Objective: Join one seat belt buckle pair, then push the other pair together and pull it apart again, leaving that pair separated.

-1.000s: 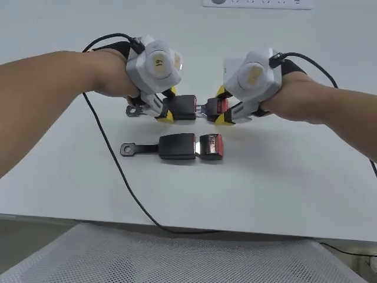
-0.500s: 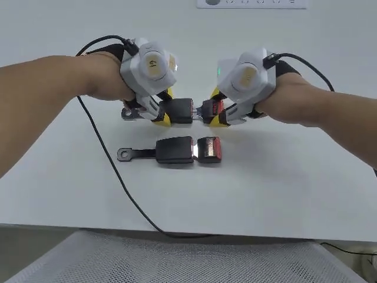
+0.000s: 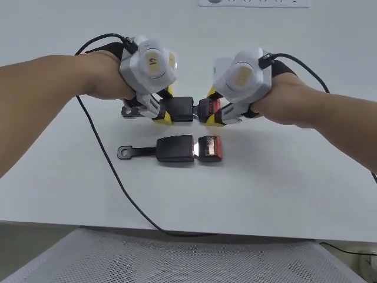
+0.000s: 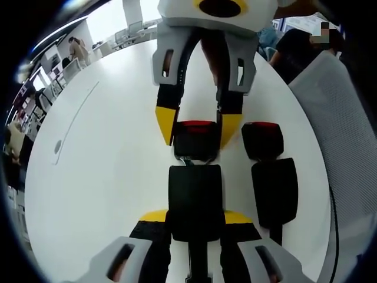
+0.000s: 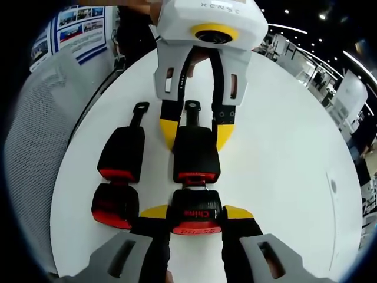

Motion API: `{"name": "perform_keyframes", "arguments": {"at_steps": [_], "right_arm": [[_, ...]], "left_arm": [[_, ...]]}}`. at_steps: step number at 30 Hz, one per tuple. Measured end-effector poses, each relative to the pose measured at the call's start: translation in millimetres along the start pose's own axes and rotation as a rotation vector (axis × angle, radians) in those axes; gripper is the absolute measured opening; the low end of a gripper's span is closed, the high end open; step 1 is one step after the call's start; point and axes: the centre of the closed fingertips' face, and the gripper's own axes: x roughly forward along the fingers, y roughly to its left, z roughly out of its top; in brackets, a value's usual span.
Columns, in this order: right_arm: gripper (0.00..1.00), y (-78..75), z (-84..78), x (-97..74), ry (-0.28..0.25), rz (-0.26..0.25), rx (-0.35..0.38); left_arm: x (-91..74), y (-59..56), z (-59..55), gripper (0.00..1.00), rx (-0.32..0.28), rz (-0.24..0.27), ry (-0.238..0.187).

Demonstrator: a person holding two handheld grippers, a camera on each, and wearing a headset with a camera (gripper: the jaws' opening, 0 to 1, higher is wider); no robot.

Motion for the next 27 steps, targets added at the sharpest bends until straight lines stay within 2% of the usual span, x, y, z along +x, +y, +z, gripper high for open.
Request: {"name": "perform_keyframes", "arguments": {"at_steps": [3,5,8,14,16,19,22,24,27], "right_arm": [[0.29,1.1,-0.9,0.0,-0.001,0.002,0.005],[0.29,2.0,4.8,-4.1,0.005,0.003,0.007],[0.29,-0.5,2.1,1.6,0.007,0.005,0.001],[0.29,0.1,1.4,-0.5,0.008,0.005,-0.001],[0.29,1.7,2.6,-2.7,0.009,0.005,-0.003],[0.29,0.7,-1.5,4.6,0.010,0.005,-0.002],[0.29,2.6,3.2,-3.4,0.012,0.003,-0.004],[0.30,-0.5,-2.8,4.7,0.014,0.003,-0.011],[0.30,0.6,1.1,-1.1,0.014,0.003,-0.009]], "left_arm": [[-0.2,-0.2,0.4,0.31,-0.004,0.000,-0.006],[0.0,0.7,-0.2,0.31,-0.007,-0.001,-0.004],[0.5,0.9,-1.2,0.31,-0.003,-0.005,-0.005],[0.0,0.6,-0.9,0.32,-0.003,-0.004,-0.018],[0.4,1.3,-1.3,0.32,-0.004,-0.002,-0.017],[0.5,1.2,-1.5,0.32,-0.007,-0.003,-0.013],[0.8,1.4,-1.3,0.32,-0.003,-0.004,-0.006],[1.1,1.3,-1.8,0.32,-0.003,-0.004,-0.004],[2.2,2.8,-3.0,0.32,-0.003,-0.004,-0.007]]}}
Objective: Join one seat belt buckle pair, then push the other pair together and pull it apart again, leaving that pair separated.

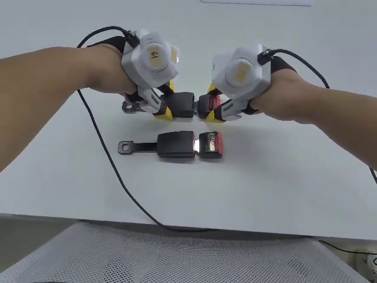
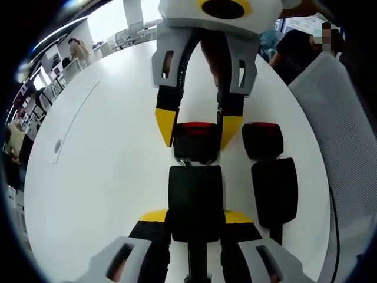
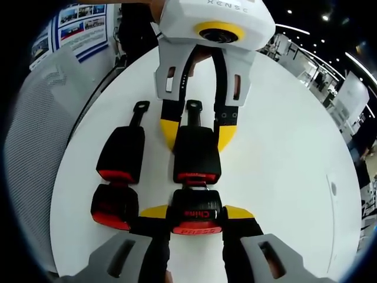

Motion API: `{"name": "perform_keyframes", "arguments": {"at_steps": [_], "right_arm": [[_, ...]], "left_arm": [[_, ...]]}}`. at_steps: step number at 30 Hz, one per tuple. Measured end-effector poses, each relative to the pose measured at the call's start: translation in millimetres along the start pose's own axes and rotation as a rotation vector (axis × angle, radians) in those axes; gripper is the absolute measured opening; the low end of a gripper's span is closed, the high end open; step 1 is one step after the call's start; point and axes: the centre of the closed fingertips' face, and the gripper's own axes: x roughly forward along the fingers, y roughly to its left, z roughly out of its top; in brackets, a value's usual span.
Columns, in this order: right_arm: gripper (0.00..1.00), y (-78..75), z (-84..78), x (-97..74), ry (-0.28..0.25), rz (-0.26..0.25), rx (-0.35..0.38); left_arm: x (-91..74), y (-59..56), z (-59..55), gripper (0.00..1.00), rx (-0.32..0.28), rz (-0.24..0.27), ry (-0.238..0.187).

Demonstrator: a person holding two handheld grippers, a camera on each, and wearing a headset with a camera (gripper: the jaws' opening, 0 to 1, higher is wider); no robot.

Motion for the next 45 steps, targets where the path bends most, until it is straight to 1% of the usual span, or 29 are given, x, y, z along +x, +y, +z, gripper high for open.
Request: {"name": "perform_keyframes", "arguments": {"at_steps": [4,7,9,11,12,17,19,22,28,31,33,37,40,45], "right_arm": [[0.30,-1.4,-6.5,0.9,0.010,0.000,-0.002],[0.30,-0.7,-9.0,2.5,0.020,0.001,-0.005],[0.30,2.0,-5.3,-6.3,0.023,0.003,-0.005],[0.30,1.2,-11.6,-4.0,0.028,0.003,-0.004],[0.30,-0.1,-13.1,-5.5,0.026,0.002,-0.001],[0.31,1.7,-15.5,-4.3,0.017,0.009,0.011],[0.31,1.0,-16.1,-8.4,0.018,0.010,0.009],[0.31,1.4,-21.5,-12.2,0.027,0.007,0.004],[0.31,-0.5,-39.0,-21.3,0.037,-0.009,0.043],[0.32,1.7,-47.9,-25.1,0.048,-0.013,0.046],[0.32,4.1,-54.5,-32.1,0.058,-0.018,0.047],[0.32,8.5,-70.4,-44.4,0.072,-0.028,0.064],[0.32,8.6,-83.0,-50.2,0.074,-0.038,0.081],[0.32,7.3,-109.8,-60.4,0.091,-0.056,0.111]], "left_arm": [[-0.6,-1.3,0.2,0.32,-0.001,0.001,-0.002],[-2.1,-2.8,2.4,0.32,0.001,0.002,-0.005],[-2.7,-3.4,2.9,0.32,-0.002,0.003,-0.011],[-2.8,-3.5,2.7,0.32,-0.004,0.004,-0.013],[-2.6,-3.3,2.2,0.32,-0.003,0.004,-0.013],[-1.9,-2.6,1.8,0.32,0.010,0.003,-0.001],[-2.0,-2.8,1.9,0.32,0.009,0.004,-0.001],[-2.1,-3.1,2.1,0.32,0.007,0.004,-0.008],[-1.8,-3.3,2.3,0.33,0.008,0.001,-0.007],[-2.1,-3.6,2.4,0.33,0.009,0.000,-0.008],[-2.3,-3.9,2.5,0.33,0.009,0.001,-0.007],[-2.8,-3.9,2.2,0.33,0.012,0.005,-0.006],[-2.6,-3.2,1.8,0.33,0.017,0.006,-0.002],[-1.9,-2.0,1.2,0.33,0.029,0.005,0.005]]}}
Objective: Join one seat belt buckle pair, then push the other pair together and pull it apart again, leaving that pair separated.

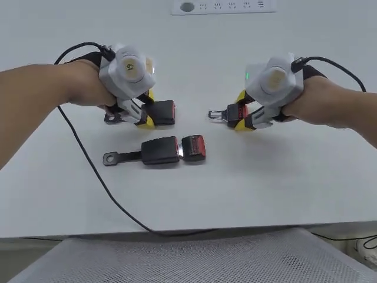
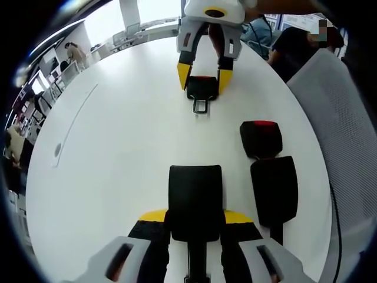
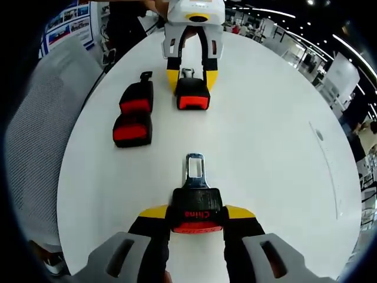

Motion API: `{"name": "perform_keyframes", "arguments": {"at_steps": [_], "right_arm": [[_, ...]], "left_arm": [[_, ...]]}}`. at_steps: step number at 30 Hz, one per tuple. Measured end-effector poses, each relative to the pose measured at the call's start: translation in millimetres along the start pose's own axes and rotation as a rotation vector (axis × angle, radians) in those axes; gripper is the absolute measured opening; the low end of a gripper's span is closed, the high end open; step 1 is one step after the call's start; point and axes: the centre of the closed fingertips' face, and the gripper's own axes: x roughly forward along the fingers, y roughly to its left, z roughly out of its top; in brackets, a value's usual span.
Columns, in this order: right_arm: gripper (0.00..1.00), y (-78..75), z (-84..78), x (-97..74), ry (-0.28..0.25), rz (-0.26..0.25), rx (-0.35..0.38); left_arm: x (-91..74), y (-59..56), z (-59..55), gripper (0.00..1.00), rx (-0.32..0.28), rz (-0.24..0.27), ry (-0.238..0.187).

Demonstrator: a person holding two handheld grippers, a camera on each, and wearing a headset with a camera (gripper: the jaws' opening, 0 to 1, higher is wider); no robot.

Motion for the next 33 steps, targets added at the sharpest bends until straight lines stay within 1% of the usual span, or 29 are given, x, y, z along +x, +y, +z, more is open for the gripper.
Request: {"name": "perform_keyframes", "arguments": {"at_steps": [1,4,6,8,10,12,14,15,16,18,20,21,22,23,24,26,28,29,31,33], "right_arm": [[0.32,0.6,0.0,-1.9,-0.001,0.001,0.001],[0.32,-0.1,-6.8,-9.9,0.008,-0.001,0.008],[0.32,1.5,-15.4,-14.5,0.015,-0.005,0.015],[0.32,-1.5,-16.8,-15.1,0.020,-0.007,0.016],[0.32,0.3,-16.7,-18.8,0.021,-0.009,0.024],[0.32,1.1,-18.9,-18.1,0.022,-0.006,0.022],[0.32,4.4,-16.0,-20.2,0.024,-0.005,0.019],[0.32,0.5,-19.4,-15.6,0.027,-0.005,0.017],[0.32,-0.2,-20.0,-14.7,0.027,-0.005,0.015],[0.32,2.6,-17.1,-18.8,0.029,-0.007,0.012],[0.32,1.9,-17.8,-17.7,0.029,-0.010,0.009],[0.33,1.6,-17.3,-17.8,0.029,-0.012,0.010],[0.35,-0.4,-17.0,-18.2,0.029,-0.026,0.016],[0.37,-1.6,-18.4,-17.5,0.030,-0.039,0.021],[0.37,-0.6,-19.7,-16.3,0.030,-0.039,0.019],[0.36,2.3,-13.8,-21.5,0.030,-0.039,0.022],[0.38,-1.0,-14.2,-18.6,0.031,-0.048,0.021],[0.38,-1.1,-14.3,-18.9,0.028,-0.054,0.028],[0.39,-2.9,-9.0,-20.2,-0.008,-0.076,0.071],[0.40,-5.0,-9.7,-19.8,-0.020,-0.081,0.090]], "left_arm": [[0.1,0.3,0.0,0.33,0.002,0.001,0.001],[-0.2,-0.8,1.3,0.33,0.004,0.005,0.003],[-0.4,-1.7,2.5,0.33,0.002,0.009,0.002],[-0.5,-2.4,3.1,0.33,-0.001,0.015,0.001],[-0.7,-3.5,3.8,0.33,-0.001,0.019,-0.001],[-0.7,-4.3,4.4,0.33,-0.005,0.022,-0.003],[-0.6,-3.7,4.1,0.33,-0.003,0.025,-0.003],[-0.7,-3.6,4.0,0.33,-0.002,0.028,-0.002],[-1.0,-4.0,4.4,0.33,-0.002,0.030,-0.002],[-1.9,-6.3,6.0,0.33,0.007,0.036,-0.003],[-2.2,-6.9,6.9,0.33,0.012,0.038,-0.002],[-2.1,-6.6,7.3,0.33,0.011,0.039,0.000],[-2.1,-5.8,6.8,0.33,0.011,0.039,0.001],[-2.2,-5.2,6.5,0.34,0.005,0.038,0.001],[-2.3,-3.3,5.5,0.34,-0.011,0.041,-0.001],[-2.5,-1.7,4.0,0.35,-0.018,0.041,-0.005],[-2.9,-0.8,4.0,0.36,-0.020,0.046,-0.006],[-3.5,-0.2,4.5,0.37,-0.025,0.053,-0.006],[-3.4,0.6,4.4,0.37,-0.056,0.054,-0.013],[-3.6,1.1,5.5,0.40,-0.052,0.067,-0.023]]}}
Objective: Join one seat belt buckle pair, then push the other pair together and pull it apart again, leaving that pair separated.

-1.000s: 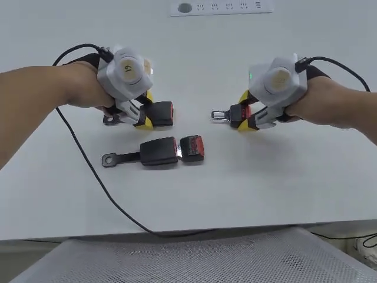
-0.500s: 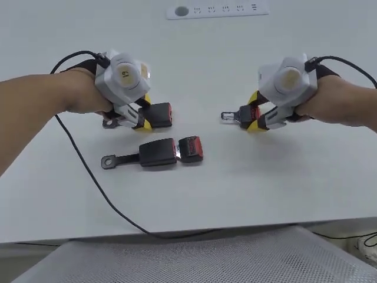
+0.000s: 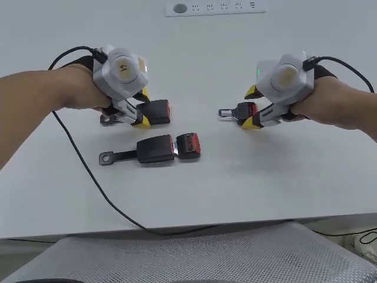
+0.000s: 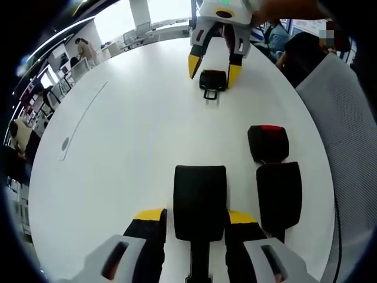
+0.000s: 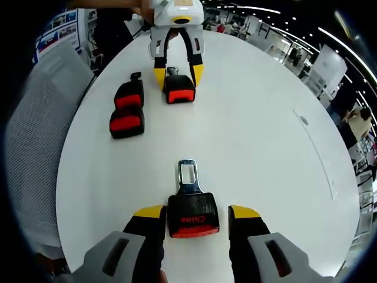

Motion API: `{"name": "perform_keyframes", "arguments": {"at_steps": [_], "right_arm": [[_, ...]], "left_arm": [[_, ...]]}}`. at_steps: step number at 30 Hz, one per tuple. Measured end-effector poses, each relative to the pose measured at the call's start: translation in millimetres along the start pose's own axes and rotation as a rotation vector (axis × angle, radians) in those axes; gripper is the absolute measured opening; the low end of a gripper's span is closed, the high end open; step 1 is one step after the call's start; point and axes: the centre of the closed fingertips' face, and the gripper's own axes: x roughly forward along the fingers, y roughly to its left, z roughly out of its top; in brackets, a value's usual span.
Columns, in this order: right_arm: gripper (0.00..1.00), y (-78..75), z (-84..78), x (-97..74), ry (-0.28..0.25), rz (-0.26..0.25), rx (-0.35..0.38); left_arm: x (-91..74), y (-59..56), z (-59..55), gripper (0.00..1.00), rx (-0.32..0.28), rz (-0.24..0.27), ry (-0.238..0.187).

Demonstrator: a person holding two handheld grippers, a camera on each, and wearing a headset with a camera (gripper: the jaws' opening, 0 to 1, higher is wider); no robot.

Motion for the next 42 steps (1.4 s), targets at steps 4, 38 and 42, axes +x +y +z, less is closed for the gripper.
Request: {"name": "perform_keyframes", "arguments": {"at_steps": [4,38,42], "right_arm": [[0.40,3.2,6.6,-15.6,-0.030,-0.029,0.038],[0.77,106.3,10.3,-75.6,-0.219,-0.121,0.362],[0.81,114.1,12.1,-79.6,-0.219,-0.119,0.363]], "left_arm": [[-0.1,-4.1,-1.0,0.45,0.001,0.005,-0.002],[-98.9,-118.1,-49.7,0.88,-0.455,0.304,-0.223],[-106.1,-125.0,-56.4,0.90,-0.481,0.327,-0.222]]}}
